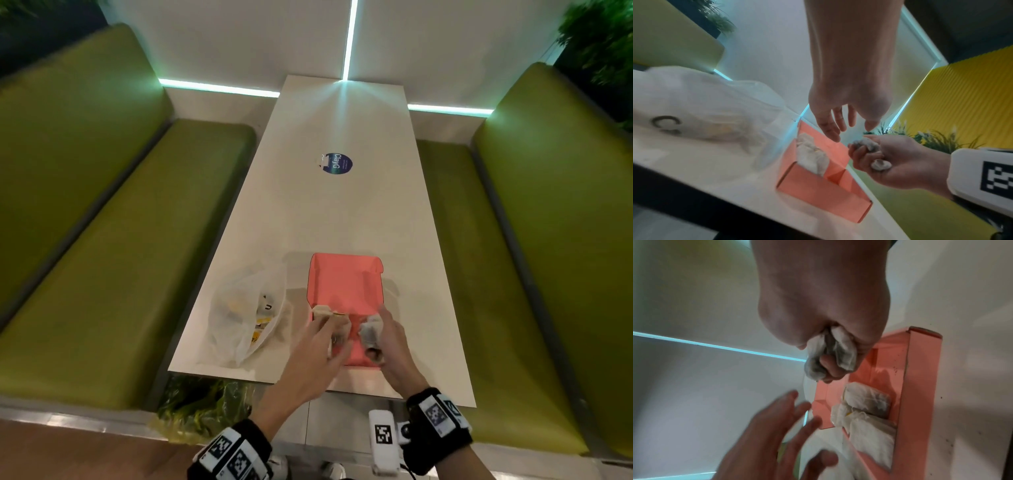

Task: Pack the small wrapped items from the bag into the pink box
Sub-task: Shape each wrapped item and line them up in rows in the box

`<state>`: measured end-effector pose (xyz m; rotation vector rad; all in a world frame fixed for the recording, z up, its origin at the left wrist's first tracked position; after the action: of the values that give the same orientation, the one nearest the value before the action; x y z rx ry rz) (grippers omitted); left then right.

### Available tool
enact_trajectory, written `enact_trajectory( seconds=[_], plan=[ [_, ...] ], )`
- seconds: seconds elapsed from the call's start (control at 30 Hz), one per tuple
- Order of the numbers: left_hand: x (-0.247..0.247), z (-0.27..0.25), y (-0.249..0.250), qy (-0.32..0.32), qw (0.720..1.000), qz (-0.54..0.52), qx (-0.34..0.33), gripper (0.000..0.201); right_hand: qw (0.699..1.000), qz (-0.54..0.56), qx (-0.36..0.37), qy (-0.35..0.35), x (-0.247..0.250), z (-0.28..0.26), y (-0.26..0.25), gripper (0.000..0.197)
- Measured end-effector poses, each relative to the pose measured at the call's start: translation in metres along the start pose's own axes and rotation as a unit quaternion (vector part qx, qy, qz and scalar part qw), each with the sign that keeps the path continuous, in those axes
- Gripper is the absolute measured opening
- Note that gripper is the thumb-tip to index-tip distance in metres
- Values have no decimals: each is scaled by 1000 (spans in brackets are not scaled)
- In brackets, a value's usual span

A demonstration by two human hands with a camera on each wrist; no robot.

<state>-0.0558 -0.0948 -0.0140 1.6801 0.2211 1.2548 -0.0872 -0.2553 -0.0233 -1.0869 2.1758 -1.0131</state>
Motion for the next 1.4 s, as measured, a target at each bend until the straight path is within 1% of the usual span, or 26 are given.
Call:
enact_trajectory(
  seconds=[0.07,0.13,0.23,0.3,0.37,0.5,0.63,0.7,0.77,0.87,0.93,1.0,1.07,1.1,1.2,1.3,1.33,1.4],
  plan=[
    [-5,8,10,-20,999,24,-17,39,999,29,-20,-7,-7,-2,1,49],
    [-6,14,14,-19,998,46,-30,38,998,51,-31,-14,-11,-5,2,47],
    [-7,17,12,-7,995,75,-59,22,994,90,-47,-41,-15,-5,3,50],
    [-8,17,8,11,995,78,-68,14,994,87,-47,-56,-16,-5,3,50],
    [-8,16,4,29,996,63,-58,10,994,86,-44,-59,-16,-3,4,47],
    [-9,19,-1,44,999,2,-17,4,994,86,-46,-56,-17,-4,7,35],
    [-7,19,0,76,993,-77,50,14,995,69,-37,-56,-16,-5,5,30],
    [-5,21,2,90,987,-111,69,15,997,57,-21,-48,-14,-6,3,26],
    [-3,23,3,93,978,-166,90,18,999,35,10,-24,-9,-7,1,22],
    [1,26,1,86,947,-275,145,14,997,-7,75,-5,1,-8,-5,18],
    [3,26,0,63,930,-317,175,12,993,-27,112,-24,3,-13,-11,16],
    [1,26,-4,34,920,-340,189,10,988,-37,134,-65,-1,-22,-16,11],
    [-2,27,-8,9,916,-357,185,8,981,-54,153,-104,-6,-28,-18,10],
    [-2,26,-8,4,913,-365,182,10,978,-64,165,-111,-8,-30,-16,9],
    [-3,25,-7,-1,904,-386,185,14,977,-64,187,-84,-7,-27,-12,7],
    [-3,23,-6,19,892,-403,206,15,977,-62,191,-75,-5,-23,-11,11],
    [-3,23,-6,24,895,-400,196,17,976,-68,193,-78,-4,-23,-12,11],
    [-2,23,-8,26,916,-370,153,20,973,-83,199,-84,-4,-23,-14,12]
  ],
)
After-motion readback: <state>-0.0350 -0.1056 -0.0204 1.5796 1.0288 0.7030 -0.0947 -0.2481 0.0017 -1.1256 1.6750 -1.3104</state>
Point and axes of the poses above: each hand's wrist, its own z-axis towards the middle knuckle, its own x-axis out of the back of the hand, y = z × x, the point moved 2 cm from there along z, towards the middle knuckle, and after that the axes turned 5 degrees about z, right-handed, at the moved point
